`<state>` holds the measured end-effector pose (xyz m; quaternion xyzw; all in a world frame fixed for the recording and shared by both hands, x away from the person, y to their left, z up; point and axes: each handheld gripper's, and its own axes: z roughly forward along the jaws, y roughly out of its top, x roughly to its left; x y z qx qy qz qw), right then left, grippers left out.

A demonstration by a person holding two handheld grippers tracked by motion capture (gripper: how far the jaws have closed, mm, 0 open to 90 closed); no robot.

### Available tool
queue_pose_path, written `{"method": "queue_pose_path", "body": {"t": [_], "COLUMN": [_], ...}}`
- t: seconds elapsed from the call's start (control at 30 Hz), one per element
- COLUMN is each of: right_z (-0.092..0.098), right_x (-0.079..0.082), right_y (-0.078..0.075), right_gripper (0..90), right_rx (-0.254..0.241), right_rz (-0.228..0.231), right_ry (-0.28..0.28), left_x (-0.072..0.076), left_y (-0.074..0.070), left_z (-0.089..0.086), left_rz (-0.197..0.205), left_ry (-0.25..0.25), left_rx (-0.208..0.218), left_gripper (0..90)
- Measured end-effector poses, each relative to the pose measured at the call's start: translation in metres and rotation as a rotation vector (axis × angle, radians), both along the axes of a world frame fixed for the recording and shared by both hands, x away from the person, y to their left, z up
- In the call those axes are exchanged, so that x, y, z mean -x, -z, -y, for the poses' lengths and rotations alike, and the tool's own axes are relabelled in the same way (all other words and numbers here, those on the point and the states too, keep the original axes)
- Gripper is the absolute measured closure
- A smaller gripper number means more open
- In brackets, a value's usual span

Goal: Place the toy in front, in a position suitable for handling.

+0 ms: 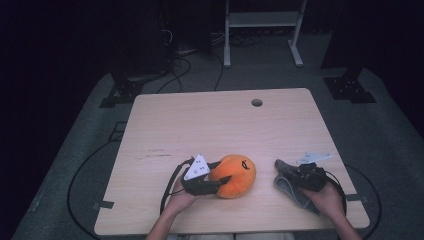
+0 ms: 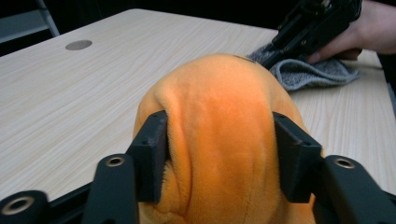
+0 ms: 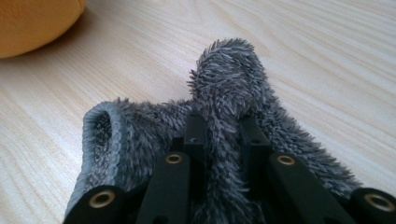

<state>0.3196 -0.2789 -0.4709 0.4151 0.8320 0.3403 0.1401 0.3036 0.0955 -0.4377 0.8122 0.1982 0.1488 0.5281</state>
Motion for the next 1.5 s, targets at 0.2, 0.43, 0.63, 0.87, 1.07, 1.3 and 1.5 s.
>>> {"method": "queue_pose_path", "body": {"t": [0.2, 0.43, 0.63, 0.87, 1.07, 1.3, 1.5], "right_z": [0.006, -0.005, -0.055, -0.107, -0.094, -0.069, -0.079], "right_x": [0.0, 0.016, 0.038, 0.036, 0.024, 0.009, 0.001], "right_y": [-0.005, -0.036, -0.059, -0.055, -0.044, -0.037, -0.035], "right_gripper": [79.1, 79.4, 79.3, 79.0, 79.2, 79.1, 79.3], "right_rx": [-0.049, -0.147, -0.248, -0.151, -0.11, -0.229, -0.285], "right_rz": [-0.025, 0.109, 0.216, 0.269, 0.256, 0.153, 0.099], "right_ry": [0.025, -0.063, -0.318, -0.389, -0.303, -0.262, -0.282], "left_x": [0.001, 0.004, 0.0, -0.005, -0.01, -0.009, -0.015], "left_y": [-0.009, -0.011, -0.002, 0.002, 0.008, 0.008, 0.005], "left_z": [-0.011, -0.027, -0.016, -0.015, -0.023, -0.02, -0.026], "left_rz": [-0.016, -0.05, -0.026, -0.029, -0.064, -0.043, -0.141], "left_ry": [-0.064, -0.081, -0.094, -0.104, -0.102, -0.083, -0.041], "left_rx": [0.026, 0.007, -0.078, -0.087, -0.046, -0.071, 0.009], "left_gripper": [15.8, 25.1, 44.4, 45.6, 43.9, 43.6, 27.9]}}
